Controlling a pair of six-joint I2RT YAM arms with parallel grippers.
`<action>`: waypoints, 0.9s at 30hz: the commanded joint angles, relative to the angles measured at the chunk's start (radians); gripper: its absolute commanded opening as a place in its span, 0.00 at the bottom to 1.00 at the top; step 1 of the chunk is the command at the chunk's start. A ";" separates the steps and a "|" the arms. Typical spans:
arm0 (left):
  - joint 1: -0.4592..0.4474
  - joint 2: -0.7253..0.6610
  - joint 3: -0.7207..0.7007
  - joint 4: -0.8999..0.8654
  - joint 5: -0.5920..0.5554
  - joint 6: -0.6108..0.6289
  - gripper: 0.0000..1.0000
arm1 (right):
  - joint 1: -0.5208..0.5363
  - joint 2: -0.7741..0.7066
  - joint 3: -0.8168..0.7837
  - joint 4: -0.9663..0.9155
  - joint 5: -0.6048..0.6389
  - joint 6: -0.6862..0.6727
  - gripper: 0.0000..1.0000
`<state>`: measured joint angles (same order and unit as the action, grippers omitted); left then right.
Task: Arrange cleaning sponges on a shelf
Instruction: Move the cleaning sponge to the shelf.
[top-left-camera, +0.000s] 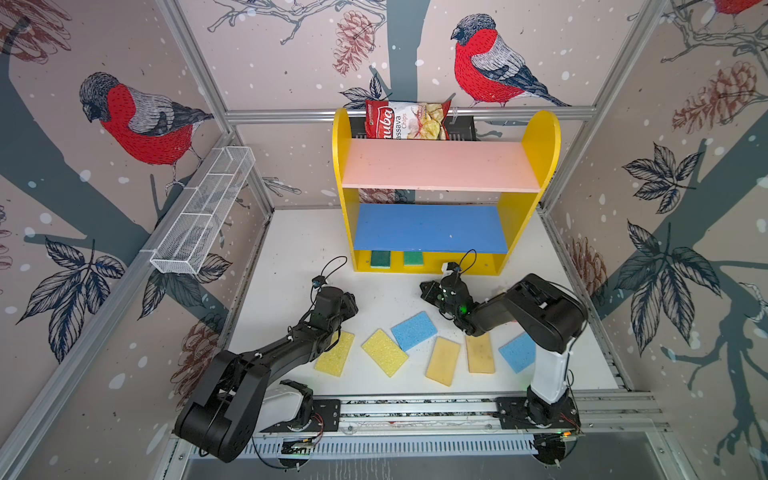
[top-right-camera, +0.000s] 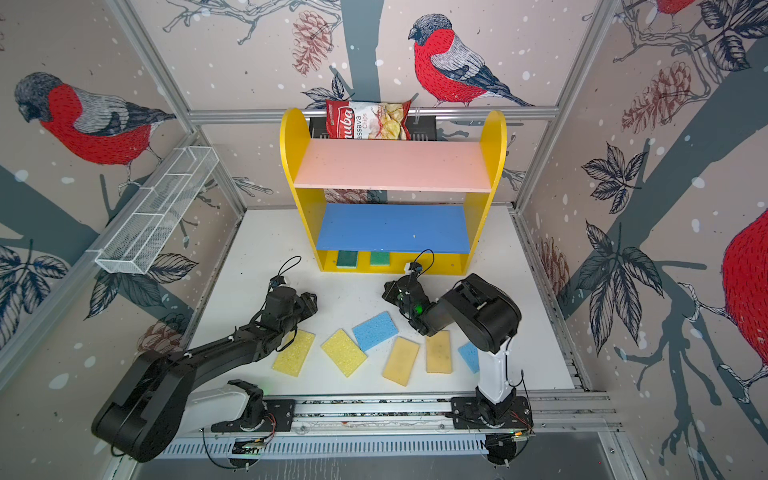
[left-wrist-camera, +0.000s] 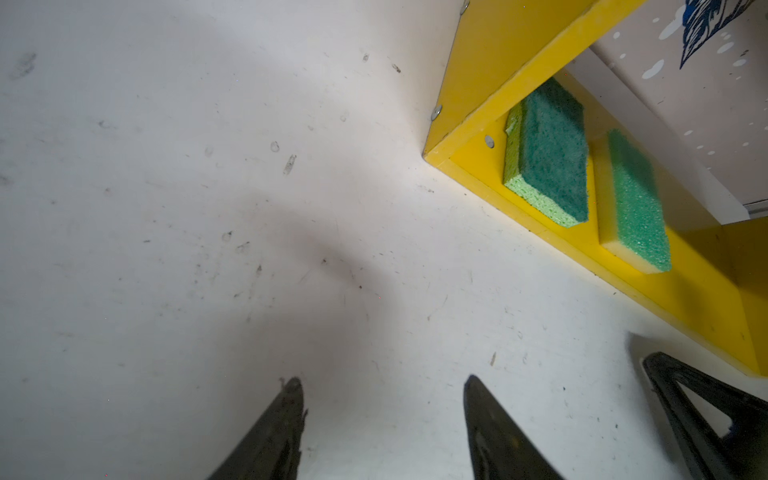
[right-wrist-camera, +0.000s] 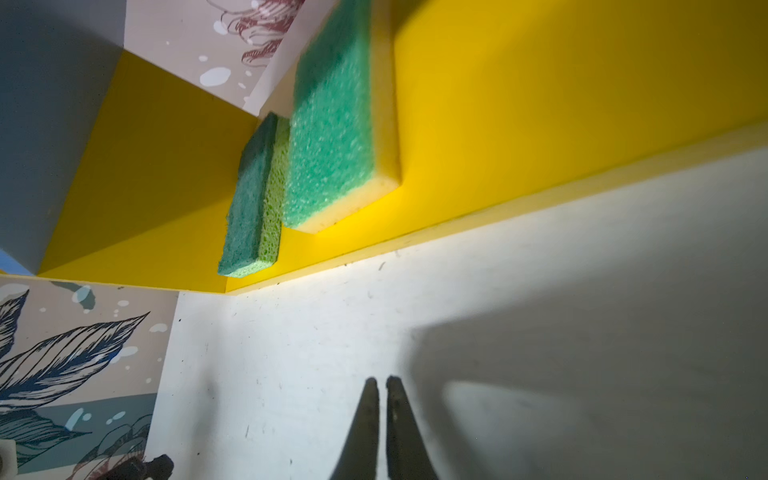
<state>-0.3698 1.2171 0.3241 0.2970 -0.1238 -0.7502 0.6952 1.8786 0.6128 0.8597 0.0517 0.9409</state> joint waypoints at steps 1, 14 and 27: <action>0.003 -0.023 -0.003 -0.009 -0.001 0.018 0.61 | -0.044 -0.025 -0.037 -0.022 0.015 -0.038 0.11; 0.002 -0.059 -0.020 -0.027 -0.001 0.052 0.62 | -0.129 0.124 0.010 0.319 -0.178 0.020 0.20; 0.003 0.038 -0.014 0.015 0.078 0.045 0.61 | -0.144 0.267 0.109 0.391 -0.203 0.086 0.23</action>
<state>-0.3695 1.2472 0.3126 0.2794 -0.0746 -0.7143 0.5510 2.1273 0.7090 1.2488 -0.1444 1.0023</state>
